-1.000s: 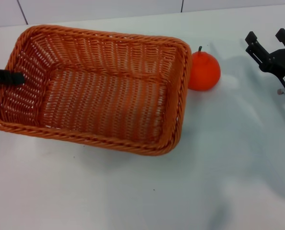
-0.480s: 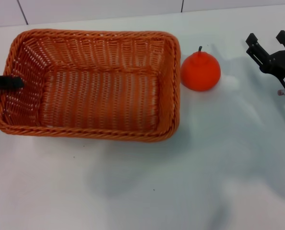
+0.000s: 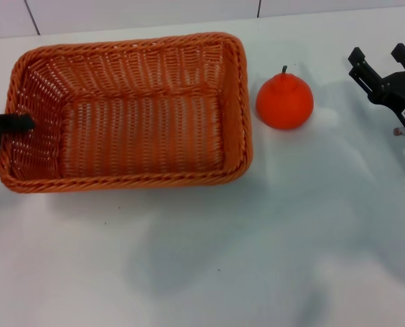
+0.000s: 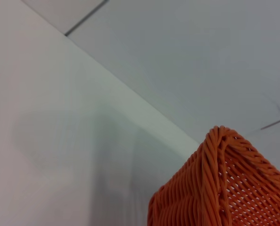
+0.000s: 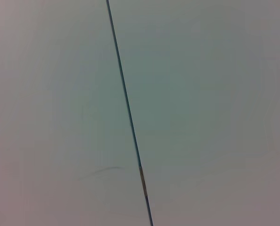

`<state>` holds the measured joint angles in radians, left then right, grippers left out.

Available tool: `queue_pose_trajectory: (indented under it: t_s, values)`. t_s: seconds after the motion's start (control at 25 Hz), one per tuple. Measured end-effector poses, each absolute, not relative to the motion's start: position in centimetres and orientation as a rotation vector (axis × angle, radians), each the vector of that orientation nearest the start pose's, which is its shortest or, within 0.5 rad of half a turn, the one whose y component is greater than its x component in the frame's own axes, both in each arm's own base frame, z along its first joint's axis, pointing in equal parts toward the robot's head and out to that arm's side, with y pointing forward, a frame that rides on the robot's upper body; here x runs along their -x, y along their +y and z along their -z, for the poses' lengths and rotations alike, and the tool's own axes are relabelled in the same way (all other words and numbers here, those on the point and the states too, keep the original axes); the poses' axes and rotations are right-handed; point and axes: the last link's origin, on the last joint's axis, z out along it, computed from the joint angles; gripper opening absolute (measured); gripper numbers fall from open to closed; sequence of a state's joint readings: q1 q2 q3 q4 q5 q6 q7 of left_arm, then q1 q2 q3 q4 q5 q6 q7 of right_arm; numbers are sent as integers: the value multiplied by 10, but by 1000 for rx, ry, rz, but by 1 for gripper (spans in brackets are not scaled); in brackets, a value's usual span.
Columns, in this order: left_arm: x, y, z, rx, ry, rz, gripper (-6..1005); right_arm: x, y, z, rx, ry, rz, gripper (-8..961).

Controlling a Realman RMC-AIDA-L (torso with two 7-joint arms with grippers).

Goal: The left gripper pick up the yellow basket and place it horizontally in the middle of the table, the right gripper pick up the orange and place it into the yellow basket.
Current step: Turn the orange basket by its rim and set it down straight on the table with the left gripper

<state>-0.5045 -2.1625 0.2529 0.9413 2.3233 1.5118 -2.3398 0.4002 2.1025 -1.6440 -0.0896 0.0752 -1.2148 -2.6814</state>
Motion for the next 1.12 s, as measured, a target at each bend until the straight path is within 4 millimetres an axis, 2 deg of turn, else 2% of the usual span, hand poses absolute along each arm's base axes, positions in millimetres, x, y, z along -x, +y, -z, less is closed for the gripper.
queue_pose_trajectory:
  t_s: [0.4,1.12]
  values:
    - [320,328,-50,1891,-1807,764,168,-336,314,16,767,-1783,1421,924]
    - [322,331,-50,1891,-1774,748,256,-336,314,16,761,-1782,1419,925]
